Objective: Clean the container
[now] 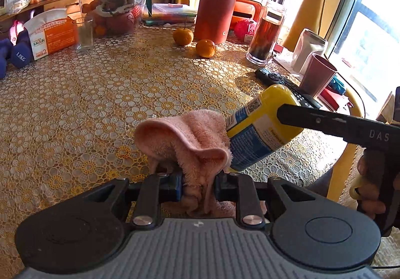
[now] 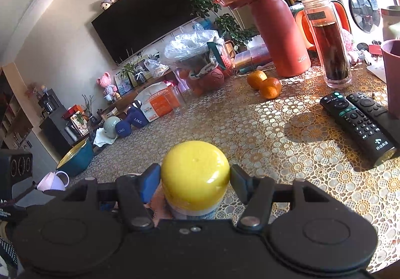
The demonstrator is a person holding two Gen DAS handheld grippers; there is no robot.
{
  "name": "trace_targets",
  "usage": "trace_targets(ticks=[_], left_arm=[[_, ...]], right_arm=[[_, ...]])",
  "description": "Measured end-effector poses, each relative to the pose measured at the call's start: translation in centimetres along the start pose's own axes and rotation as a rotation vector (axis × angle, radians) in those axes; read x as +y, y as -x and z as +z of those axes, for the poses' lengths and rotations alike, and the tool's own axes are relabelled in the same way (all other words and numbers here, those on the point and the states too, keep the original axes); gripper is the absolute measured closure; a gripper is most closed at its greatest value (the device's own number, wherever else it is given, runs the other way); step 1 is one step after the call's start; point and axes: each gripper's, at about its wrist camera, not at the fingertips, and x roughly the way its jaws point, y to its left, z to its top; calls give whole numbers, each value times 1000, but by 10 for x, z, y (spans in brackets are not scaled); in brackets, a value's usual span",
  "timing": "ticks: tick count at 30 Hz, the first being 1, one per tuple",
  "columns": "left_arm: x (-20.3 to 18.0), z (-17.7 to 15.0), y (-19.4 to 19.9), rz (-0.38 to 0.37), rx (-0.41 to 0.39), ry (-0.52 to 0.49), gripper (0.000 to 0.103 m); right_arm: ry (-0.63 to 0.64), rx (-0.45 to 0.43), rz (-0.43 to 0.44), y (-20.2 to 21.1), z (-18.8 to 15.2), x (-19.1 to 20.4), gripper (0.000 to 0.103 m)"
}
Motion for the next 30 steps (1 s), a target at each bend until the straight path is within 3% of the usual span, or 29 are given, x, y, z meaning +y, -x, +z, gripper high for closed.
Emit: trace_targets(ticks=[7, 12, 18, 30], left_arm=[[-2, 23, 41, -104, -92, -31, 81], [-22, 35, 42, -184, -106, -80, 81], [-18, 38, 19, -190, -60, -39, 81], [13, 26, -30, -88, 62, 5, 81]], right_arm=[[168, 16, 10, 4, -6, 19, 43], [255, 24, 16, 6, -9, 28, 43], [321, 21, 12, 8, -12, 35, 43], [403, 19, 20, 9, -17, 44, 43]])
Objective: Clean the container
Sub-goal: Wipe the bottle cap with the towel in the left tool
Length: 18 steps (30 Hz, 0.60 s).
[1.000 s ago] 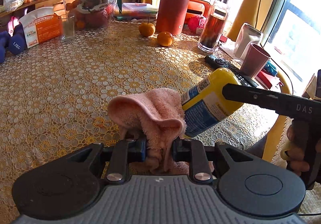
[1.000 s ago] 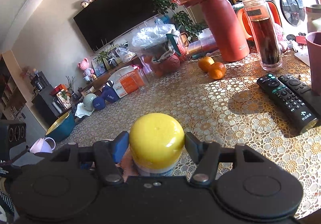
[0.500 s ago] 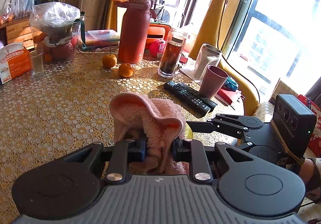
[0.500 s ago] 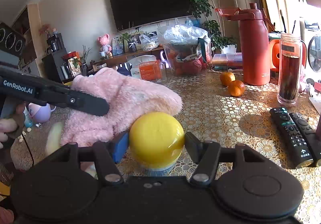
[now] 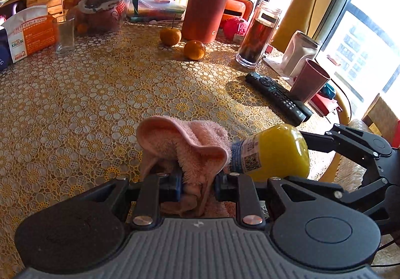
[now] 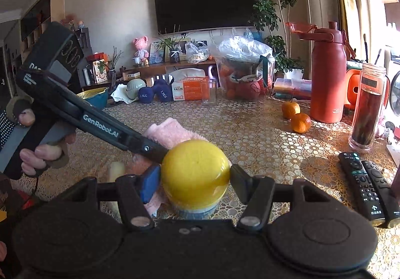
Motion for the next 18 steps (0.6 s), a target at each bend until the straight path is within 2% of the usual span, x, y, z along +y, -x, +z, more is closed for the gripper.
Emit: trace_targets(ticks=[3, 8, 14, 18], left_arm=[[8, -8, -2, 12, 13, 17, 81], [12, -10, 25, -4, -38, 29, 81], [-3, -1, 75, -99, -135, 2, 81], [-23, 5, 80, -148, -145, -56, 81]], right_arm=[[7, 3, 4, 1, 0, -1, 43], [48, 8, 11, 3, -2, 2, 43], [64, 5, 12, 4, -2, 5, 43], [77, 5, 11, 4, -3, 6, 43]])
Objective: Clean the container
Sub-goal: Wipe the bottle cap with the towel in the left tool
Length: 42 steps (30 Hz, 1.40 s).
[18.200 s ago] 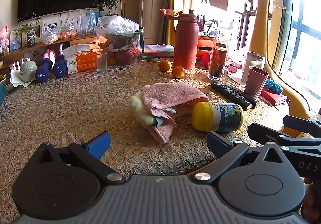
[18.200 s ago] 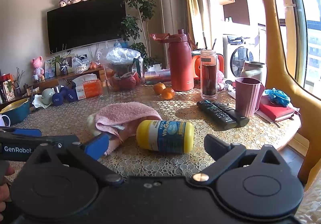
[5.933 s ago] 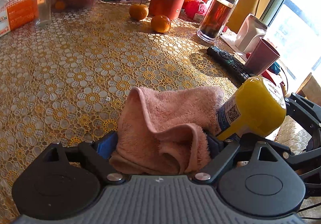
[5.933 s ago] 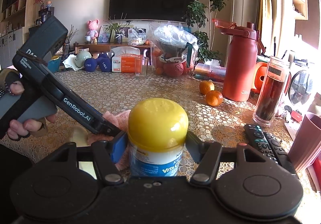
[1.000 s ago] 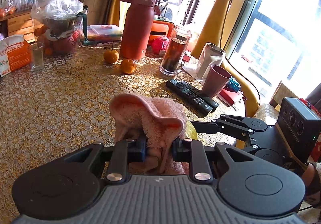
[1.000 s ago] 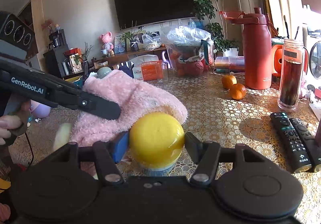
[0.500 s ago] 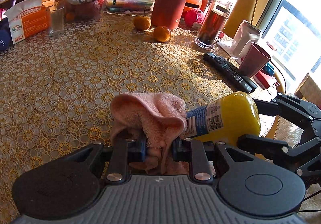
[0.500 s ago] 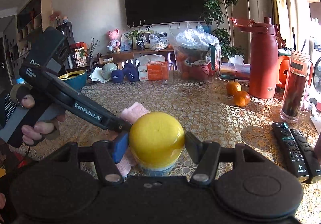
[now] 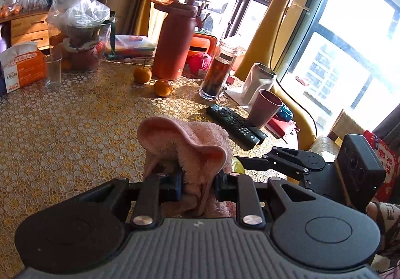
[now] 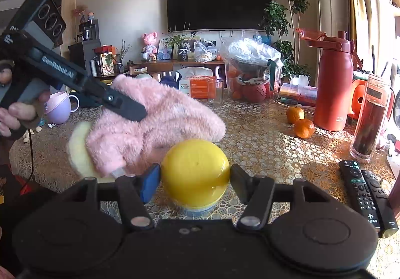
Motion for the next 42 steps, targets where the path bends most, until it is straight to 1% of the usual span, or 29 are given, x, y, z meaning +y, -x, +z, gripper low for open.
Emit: trace_targets(ticks=[2, 5, 8, 12, 18, 22, 25, 30, 35, 39, 42], left_arm=[[-10, -1, -10, -5, 16, -36, 81], [-12, -3, -24, -1, 34, -50, 81], [-3, -2, -33, 20, 45, -30, 81], [13, -3, -48, 66, 86, -16, 80], [30, -13, -70, 120, 144, -2, 81], [35, -22, -74, 154, 168, -4, 81], [36, -22, -66, 158, 155, -1, 81], [28, -22, -44, 162, 123, -29, 80], [18, -16, -16, 151, 61, -31, 80], [5, -8, 1, 105, 12, -44, 80], [-5, -4, 2, 68, 2, -56, 80]], right_arm=[[5, 1, -1, 1, 0, 0, 43], [22, 2, -3, 2, 0, 2, 43], [11, 3, -1, 2, 0, 0, 43], [22, 1, 2, 3, -1, 2, 43], [33, -2, 0, 1, 0, 3, 43], [34, 0, 1, 0, 1, 3, 43], [42, 1, 1, 0, 0, 3, 43], [40, 1, 1, 0, 0, 4, 43], [48, 2, -1, 0, 0, 5, 43], [61, 1, -4, -1, 0, 8, 43], [66, 0, -6, -1, 0, 9, 43]])
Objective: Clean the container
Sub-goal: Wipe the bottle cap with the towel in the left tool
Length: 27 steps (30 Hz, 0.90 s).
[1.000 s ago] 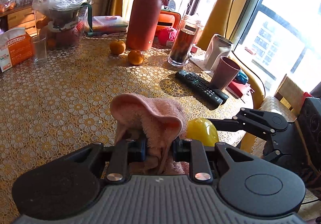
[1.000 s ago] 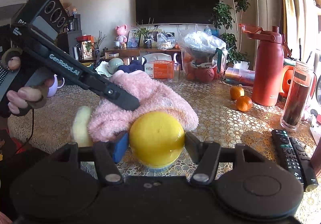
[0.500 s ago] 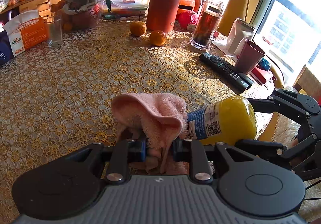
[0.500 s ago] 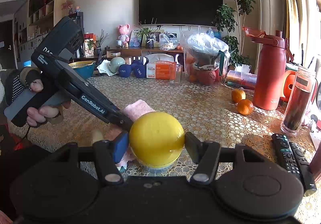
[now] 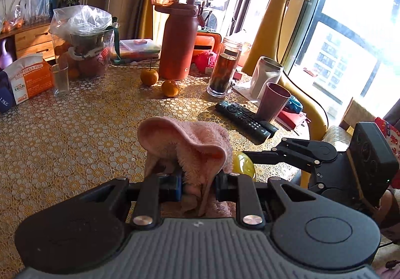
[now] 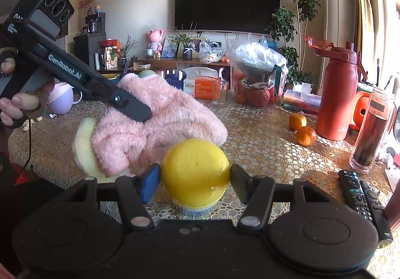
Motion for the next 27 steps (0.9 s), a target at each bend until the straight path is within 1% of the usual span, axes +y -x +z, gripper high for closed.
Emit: trace_targets(ticks=[3, 6, 10, 17, 21, 23, 27], left_arm=[[-11, 1, -10, -20, 11, -18, 80], [-13, -1, -23, -8, 32, -29, 81], [2, -5, -36, 16, 63, 12, 80], [18, -11, -62, 59, 124, 20, 80], [25, -15, -74, 78, 149, 28, 81], [24, -19, -78, 92, 158, 16, 81], [20, -21, -79, 113, 159, -17, 81]], right_arm=[[3, 2, -2, 0, 1, 1, 43], [12, 3, -6, 0, 1, 2, 43], [8, 3, -6, 0, 1, 2, 43], [29, -1, -2, -1, 2, 4, 43], [-6, -1, 3, -1, 2, -2, 43], [-27, -1, 4, -1, 2, -7, 43], [-114, 4, -2, -1, 4, -19, 43]])
